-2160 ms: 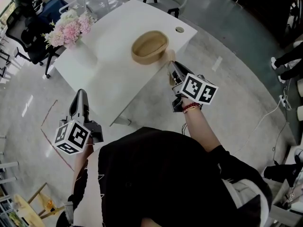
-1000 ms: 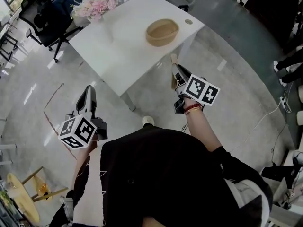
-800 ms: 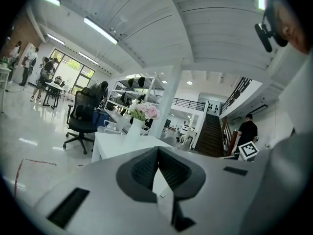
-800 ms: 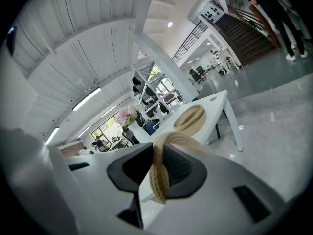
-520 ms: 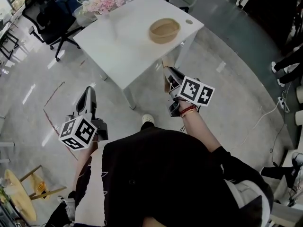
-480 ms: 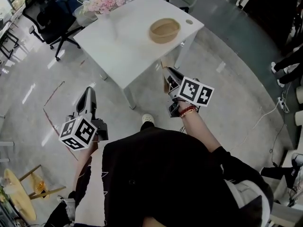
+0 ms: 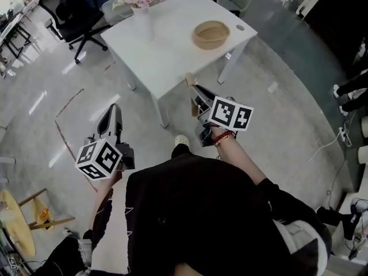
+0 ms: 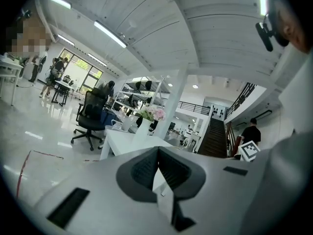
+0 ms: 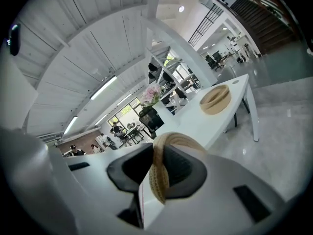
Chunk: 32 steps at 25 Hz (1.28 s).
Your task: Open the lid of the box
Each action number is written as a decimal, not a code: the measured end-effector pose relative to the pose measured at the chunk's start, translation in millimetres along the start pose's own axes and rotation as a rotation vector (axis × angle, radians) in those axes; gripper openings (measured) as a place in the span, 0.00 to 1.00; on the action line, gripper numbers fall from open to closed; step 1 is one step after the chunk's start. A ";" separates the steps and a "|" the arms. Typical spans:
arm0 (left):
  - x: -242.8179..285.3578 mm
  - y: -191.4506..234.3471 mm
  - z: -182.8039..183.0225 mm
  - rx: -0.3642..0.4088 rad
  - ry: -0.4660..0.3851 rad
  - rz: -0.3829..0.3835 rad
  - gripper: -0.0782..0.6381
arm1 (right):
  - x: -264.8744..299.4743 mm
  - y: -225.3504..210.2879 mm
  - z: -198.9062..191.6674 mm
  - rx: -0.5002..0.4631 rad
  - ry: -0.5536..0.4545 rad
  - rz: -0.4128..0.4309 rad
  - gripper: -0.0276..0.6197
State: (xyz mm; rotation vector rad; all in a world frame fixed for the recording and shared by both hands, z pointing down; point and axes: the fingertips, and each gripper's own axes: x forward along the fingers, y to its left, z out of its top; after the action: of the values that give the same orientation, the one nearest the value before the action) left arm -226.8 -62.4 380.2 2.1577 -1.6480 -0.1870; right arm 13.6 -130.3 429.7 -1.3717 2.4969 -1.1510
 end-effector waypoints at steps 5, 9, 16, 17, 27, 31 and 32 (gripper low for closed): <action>-12.5 2.7 -0.9 0.004 -0.004 0.009 0.12 | 3.9 26.4 -9.7 -0.007 0.009 0.061 0.17; -18.5 9.9 -1.4 0.012 0.002 0.014 0.12 | 10.6 46.1 -13.7 -0.027 0.013 0.097 0.17; -27.4 16.5 1.3 0.010 -0.011 0.025 0.12 | 15.2 65.5 -15.1 -0.083 0.014 0.120 0.17; -28.1 17.5 1.4 0.009 -0.011 0.026 0.12 | 16.7 68.3 -16.1 -0.089 0.018 0.125 0.17; -28.1 24.6 -1.2 -0.001 -0.004 0.029 0.12 | 28.3 74.7 -26.8 -0.115 0.062 0.130 0.17; -26.3 25.4 -2.3 -0.004 -0.001 0.026 0.12 | 30.4 74.8 -28.6 -0.122 0.072 0.128 0.17; -26.0 25.3 -2.6 -0.004 0.001 0.025 0.12 | 30.4 74.5 -28.5 -0.122 0.072 0.127 0.17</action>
State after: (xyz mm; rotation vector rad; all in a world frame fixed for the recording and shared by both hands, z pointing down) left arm -255.9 -42.5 389.0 2.1331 -1.6715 -0.1826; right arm -67.8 -112.7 411.0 -1.1971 2.7020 -1.0577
